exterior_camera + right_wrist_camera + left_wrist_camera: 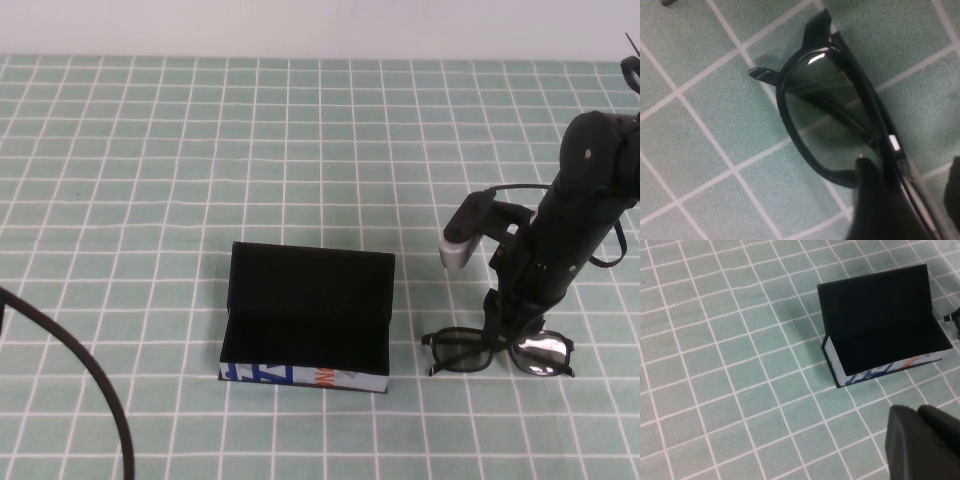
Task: Return glasses to glasses case
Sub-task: Pick up the glasses from the table
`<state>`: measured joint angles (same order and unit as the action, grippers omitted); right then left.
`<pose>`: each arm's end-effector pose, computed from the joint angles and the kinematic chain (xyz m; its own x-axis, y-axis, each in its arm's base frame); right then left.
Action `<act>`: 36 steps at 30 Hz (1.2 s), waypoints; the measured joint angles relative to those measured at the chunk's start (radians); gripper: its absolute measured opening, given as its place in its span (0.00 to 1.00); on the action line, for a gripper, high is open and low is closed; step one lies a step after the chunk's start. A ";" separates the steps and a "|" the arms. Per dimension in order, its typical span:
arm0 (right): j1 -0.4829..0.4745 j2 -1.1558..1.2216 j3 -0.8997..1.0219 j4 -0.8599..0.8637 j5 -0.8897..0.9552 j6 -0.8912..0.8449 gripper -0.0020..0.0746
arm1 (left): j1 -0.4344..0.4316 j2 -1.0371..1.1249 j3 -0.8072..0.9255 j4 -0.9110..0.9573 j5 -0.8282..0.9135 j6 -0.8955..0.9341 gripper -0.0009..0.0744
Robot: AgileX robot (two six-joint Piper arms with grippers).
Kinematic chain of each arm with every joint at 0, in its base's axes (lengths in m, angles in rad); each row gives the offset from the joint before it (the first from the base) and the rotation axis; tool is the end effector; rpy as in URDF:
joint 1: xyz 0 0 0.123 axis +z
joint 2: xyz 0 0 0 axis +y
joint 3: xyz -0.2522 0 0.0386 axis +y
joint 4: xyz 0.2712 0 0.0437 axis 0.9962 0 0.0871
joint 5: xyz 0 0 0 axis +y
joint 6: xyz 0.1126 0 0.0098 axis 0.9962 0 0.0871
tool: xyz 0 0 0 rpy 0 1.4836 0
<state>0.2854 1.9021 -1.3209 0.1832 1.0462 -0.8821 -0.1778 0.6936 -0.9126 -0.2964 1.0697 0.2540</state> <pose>0.3533 0.1222 0.1250 -0.4737 -0.8697 -0.1386 -0.8806 0.4663 0.0840 0.1586 -0.0579 0.3414 -0.6245 0.2184 -0.7499 0.4264 0.8997 -0.0930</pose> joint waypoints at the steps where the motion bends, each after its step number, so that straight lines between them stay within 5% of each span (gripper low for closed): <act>1: 0.000 0.000 0.000 0.000 0.000 0.000 0.37 | 0.000 0.000 0.000 0.000 0.000 0.000 0.01; 12: 0.000 0.000 0.000 0.040 0.022 -0.028 0.05 | 0.000 0.000 0.000 0.000 0.002 0.000 0.01; 36: 0.000 -0.070 -0.044 0.075 0.103 -0.069 0.02 | 0.000 0.000 0.000 0.000 0.010 0.000 0.01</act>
<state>0.2854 1.8323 -1.3645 0.2587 1.1492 -0.9513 -0.1778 0.6936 -0.9126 -0.2964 1.0801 0.2540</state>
